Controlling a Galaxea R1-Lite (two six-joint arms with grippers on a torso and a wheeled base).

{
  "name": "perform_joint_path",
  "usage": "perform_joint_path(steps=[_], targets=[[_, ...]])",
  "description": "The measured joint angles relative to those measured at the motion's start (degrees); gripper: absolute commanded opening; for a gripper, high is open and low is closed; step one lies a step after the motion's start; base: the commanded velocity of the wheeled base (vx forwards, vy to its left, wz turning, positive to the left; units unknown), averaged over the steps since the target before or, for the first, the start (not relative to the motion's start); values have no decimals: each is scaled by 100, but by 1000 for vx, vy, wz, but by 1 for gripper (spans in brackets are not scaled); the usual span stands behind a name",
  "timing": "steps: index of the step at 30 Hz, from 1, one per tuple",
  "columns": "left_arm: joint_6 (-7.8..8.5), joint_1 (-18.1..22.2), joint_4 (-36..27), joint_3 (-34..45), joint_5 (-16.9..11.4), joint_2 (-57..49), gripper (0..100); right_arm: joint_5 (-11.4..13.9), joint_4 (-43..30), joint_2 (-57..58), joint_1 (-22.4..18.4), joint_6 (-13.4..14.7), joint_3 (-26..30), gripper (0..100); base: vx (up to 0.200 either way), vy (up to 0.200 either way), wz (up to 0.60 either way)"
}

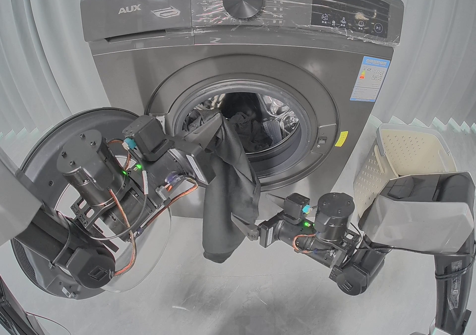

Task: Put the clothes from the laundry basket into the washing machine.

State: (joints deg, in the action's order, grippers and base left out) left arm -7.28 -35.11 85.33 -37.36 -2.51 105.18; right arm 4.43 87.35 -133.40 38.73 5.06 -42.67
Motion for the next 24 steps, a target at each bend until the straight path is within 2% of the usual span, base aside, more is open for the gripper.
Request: perform_joint_path(steps=[7,16,24], targets=[[9,-89,-130,-124,-20,-2,0,-49,-283,-301,21,0,-728,100,0,0,0],[26,-144,-311,-296,-17,-52,0,-90,-386,-673,29,-50,-1179,100,0,0,0],[116,-227,-346,-338,-6,-68,0,-119,-382,-944,107,-50,-1526,100,0,0,0]])
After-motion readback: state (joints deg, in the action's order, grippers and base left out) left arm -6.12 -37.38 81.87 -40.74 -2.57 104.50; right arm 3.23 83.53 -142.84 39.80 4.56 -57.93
